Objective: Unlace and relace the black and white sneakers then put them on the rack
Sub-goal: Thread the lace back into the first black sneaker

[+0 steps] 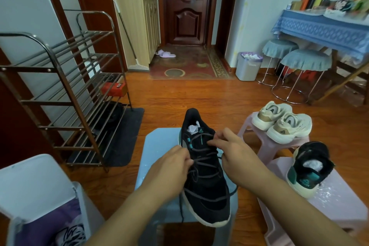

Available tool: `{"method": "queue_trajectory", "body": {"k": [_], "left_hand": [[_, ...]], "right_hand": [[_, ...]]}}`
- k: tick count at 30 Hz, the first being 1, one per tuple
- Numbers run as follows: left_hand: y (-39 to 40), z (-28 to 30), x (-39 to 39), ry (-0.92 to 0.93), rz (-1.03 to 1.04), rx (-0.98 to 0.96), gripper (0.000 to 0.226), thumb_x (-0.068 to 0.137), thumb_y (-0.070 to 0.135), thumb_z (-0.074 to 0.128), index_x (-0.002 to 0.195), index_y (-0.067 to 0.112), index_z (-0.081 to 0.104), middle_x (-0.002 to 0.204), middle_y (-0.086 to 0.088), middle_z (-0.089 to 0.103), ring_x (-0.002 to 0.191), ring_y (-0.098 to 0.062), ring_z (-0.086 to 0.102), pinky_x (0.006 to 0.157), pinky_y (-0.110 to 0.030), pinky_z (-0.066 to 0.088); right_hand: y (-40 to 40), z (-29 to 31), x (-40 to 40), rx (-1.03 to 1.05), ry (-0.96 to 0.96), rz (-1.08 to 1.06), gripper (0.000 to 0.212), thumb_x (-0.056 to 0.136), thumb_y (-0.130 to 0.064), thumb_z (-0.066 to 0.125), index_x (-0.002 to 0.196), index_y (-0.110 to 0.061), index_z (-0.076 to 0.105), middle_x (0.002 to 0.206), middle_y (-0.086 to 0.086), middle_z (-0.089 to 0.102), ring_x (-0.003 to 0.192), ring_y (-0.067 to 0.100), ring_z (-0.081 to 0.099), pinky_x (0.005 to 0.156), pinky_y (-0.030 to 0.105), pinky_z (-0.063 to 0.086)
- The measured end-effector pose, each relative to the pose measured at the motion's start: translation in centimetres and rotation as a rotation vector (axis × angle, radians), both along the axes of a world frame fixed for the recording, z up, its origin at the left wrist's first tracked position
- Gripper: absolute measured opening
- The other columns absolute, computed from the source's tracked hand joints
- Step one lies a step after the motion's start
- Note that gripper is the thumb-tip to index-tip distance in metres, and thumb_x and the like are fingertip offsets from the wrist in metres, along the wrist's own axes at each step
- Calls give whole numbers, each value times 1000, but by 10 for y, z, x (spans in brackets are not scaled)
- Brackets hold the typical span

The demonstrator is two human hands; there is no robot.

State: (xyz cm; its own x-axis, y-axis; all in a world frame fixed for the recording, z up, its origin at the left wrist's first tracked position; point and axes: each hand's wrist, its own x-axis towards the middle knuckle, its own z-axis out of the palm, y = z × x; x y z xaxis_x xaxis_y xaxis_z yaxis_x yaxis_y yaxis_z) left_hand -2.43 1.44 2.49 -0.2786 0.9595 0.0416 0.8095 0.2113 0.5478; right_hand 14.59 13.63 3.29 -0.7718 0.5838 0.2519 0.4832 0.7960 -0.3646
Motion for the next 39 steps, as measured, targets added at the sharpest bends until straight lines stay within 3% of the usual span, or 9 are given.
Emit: {"method": "queue_trajectory", "body": {"k": [8,13,18,22,27,31,33,35,39], "left_hand": [[-76,20,-102,108,300,-384,19,101,32,58,82,27,59,87,3,61,80,-14,61,75,-37,54],[-104,10,-134,99,380,-570,20,104,24,55,84,22,54,83,0,59,77,-13,57,60,-25,37],[-107,2,-143,95,620,-446,14,104,24,52,96,13,55,92,-8,64,90,-27,63,83,-40,51],[-102,18,-133,193,815,-210,7,104,24,48,99,19,45,91,-12,55,93,-38,59,79,-45,48],[-81,34,-87,-186,377,187,17,107,29,44,92,27,52,78,0,64,74,-19,62,65,-39,49],[-62,52,-28,-202,-134,317,13,102,23,56,93,32,57,78,4,58,69,-17,56,63,-34,46],[-53,48,-16,-192,-226,324,13,101,23,59,95,35,58,78,8,59,70,-16,57,63,-34,47],[-46,41,-21,-146,-235,268,10,100,27,60,99,37,60,77,9,58,69,-16,56,62,-39,47],[-41,33,-43,-108,-125,162,14,102,26,59,99,38,66,85,25,63,72,-3,59,61,-23,44]], "right_hand": [[13,-1,5,111,-8,-89,37,83,7,61,111,-12,76,100,-4,52,82,20,61,66,31,51],[12,-3,6,160,-1,-85,36,80,10,63,107,-11,77,99,-2,53,77,22,62,61,33,51],[13,-9,1,175,33,-60,35,80,11,63,104,-9,78,98,0,55,75,24,63,60,31,48],[12,-11,-2,131,27,-69,40,80,14,58,106,-8,78,97,0,54,79,26,63,63,33,49],[1,0,-5,209,128,-64,39,83,3,57,114,-14,74,104,-1,55,101,24,53,81,39,50],[-53,37,-14,-585,173,284,65,91,-20,70,148,-34,43,135,-13,57,131,5,47,112,36,36],[-69,43,-15,-808,221,396,54,93,-15,70,141,-27,50,105,-1,71,104,12,65,96,36,49],[-58,47,-8,-735,333,224,23,95,-16,67,117,-23,66,71,0,63,70,13,61,71,38,51],[0,50,36,-507,448,-309,16,99,-22,59,87,-16,67,72,4,66,67,25,60,65,41,51]]}}
